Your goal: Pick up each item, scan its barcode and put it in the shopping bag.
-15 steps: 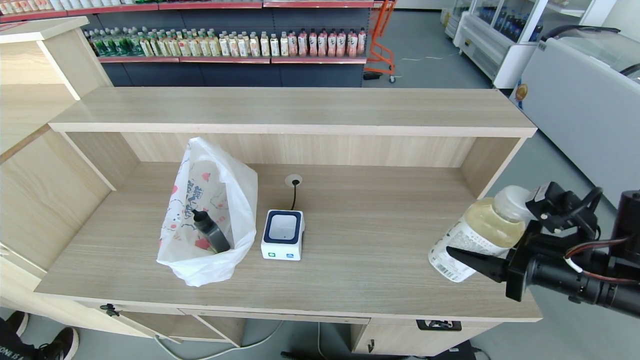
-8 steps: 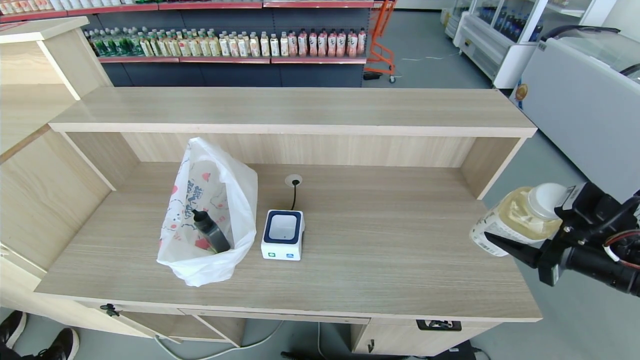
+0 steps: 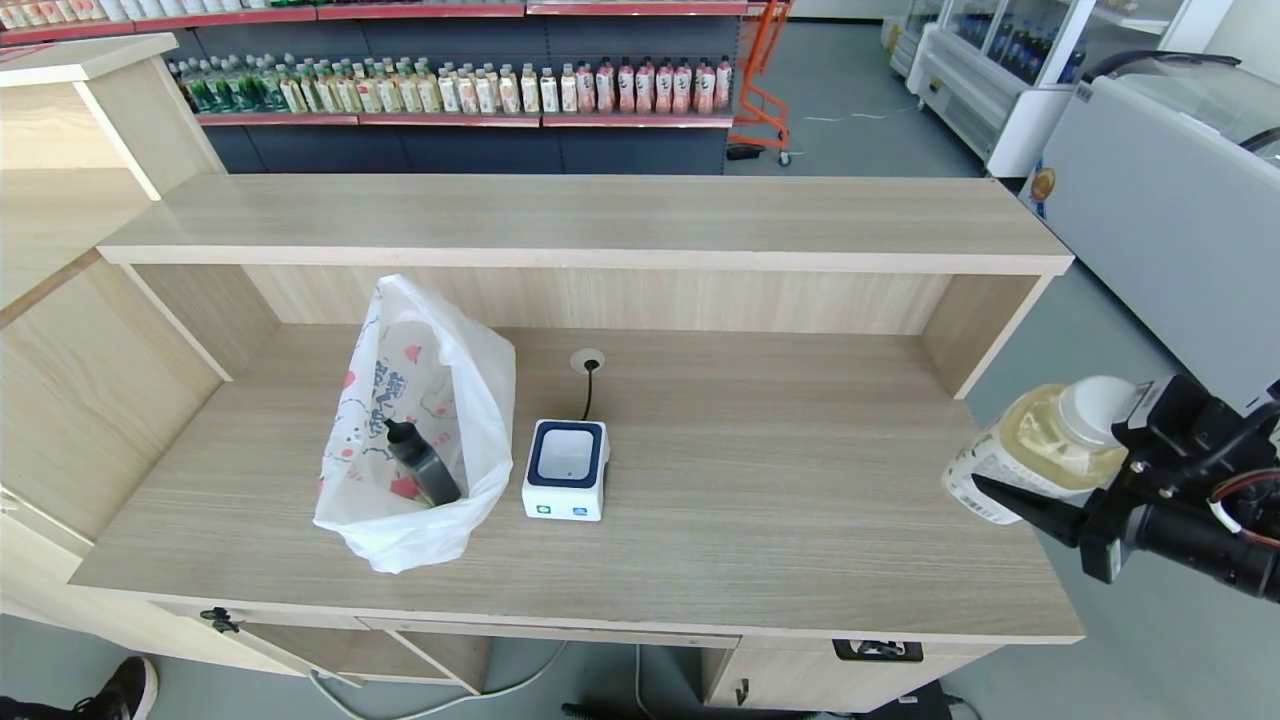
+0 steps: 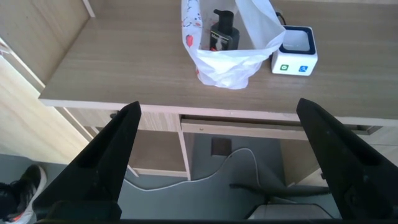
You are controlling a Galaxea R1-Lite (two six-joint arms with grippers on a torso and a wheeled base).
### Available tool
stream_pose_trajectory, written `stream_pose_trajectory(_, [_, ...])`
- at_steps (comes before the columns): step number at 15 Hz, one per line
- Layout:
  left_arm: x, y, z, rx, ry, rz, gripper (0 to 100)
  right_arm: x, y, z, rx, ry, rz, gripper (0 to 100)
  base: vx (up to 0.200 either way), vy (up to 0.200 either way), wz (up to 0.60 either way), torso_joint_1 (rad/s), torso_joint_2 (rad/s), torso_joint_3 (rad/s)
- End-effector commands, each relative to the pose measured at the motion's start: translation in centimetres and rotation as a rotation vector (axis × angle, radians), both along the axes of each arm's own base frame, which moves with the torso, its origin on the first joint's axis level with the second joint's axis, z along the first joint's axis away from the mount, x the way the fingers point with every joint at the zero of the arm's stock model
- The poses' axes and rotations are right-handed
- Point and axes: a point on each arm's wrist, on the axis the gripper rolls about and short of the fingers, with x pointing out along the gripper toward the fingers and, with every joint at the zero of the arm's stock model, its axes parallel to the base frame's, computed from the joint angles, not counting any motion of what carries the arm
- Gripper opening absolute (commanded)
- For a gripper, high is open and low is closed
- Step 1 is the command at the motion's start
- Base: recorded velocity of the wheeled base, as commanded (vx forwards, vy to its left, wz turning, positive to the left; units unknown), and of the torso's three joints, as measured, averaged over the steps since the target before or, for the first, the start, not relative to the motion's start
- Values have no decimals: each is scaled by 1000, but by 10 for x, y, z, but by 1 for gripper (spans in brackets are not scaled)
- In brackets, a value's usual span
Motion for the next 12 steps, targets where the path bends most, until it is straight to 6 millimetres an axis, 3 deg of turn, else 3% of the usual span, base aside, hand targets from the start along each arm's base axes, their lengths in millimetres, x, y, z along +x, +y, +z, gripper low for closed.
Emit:
stream_pose_trajectory(1, [0,0,0,-1,0,1,100,0,1,0,6,1,4,0,0,200,0,2,2,2])
stream_pose_trajectory(12, [0,0,0,0,0,-1,100,-2,12,4,76,24,74,0,0,200,0,0,0,3])
